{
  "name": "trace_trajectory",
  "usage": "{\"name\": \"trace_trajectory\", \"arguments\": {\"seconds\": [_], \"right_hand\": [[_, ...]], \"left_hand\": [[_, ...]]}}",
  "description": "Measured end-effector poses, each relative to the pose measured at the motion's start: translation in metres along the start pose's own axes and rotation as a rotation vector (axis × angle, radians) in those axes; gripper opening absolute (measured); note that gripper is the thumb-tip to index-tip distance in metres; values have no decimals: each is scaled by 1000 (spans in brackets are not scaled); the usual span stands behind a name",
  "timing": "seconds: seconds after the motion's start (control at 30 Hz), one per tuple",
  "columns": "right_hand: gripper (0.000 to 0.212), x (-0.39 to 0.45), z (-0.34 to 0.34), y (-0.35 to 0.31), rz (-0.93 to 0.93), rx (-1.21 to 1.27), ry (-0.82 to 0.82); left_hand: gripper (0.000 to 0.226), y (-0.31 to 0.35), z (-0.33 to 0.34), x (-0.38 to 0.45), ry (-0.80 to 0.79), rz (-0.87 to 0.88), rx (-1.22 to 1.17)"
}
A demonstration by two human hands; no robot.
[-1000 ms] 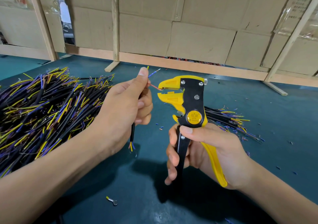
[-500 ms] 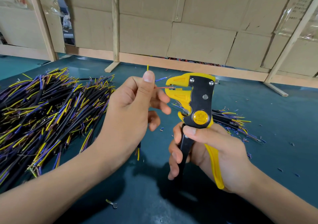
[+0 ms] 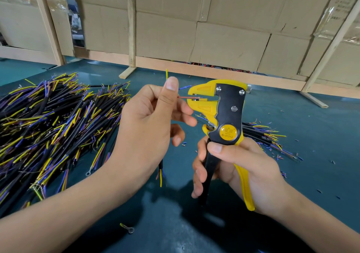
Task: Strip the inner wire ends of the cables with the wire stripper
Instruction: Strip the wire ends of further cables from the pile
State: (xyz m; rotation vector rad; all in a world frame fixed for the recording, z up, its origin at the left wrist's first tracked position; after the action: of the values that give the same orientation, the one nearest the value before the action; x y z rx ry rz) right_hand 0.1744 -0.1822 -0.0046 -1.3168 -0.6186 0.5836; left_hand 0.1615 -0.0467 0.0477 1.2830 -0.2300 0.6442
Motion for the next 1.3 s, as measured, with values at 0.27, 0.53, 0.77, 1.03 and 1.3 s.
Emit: {"name": "trace_trajectory", "arguments": {"seconds": [0.27,0.53,0.77,1.03,1.3], "right_hand": [[19,-1,-1,-2,-32,-41,29],[25,-1,3,-4,-8,4,37],[23,-3,-6,-6,31,8,159],[23,3,8,4,50,148,32],[12,0,-39,-33,-74,251,275]], "left_hand": [[34,1,0,0,11,5,7],[34,3,3,-2,2,-2,1],[34,-7,7,-4,-19,-102,-65],[36,-28,12,-14,52,-280,-317],[30,-42,-28,17,255,-448,-534]]}}
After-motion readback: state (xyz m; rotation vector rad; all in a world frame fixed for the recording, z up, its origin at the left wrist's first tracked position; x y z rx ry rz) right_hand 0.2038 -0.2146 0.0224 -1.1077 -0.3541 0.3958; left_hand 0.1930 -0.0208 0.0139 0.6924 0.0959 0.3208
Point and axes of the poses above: each hand's wrist, its own x-axis towards the middle knuckle, its own z-axis out of the palm, y = z × x, the point moved 9 cm from there along x, towards the middle knuckle, and after that the axes turned 5 degrees about z, right-handed, at the moved point
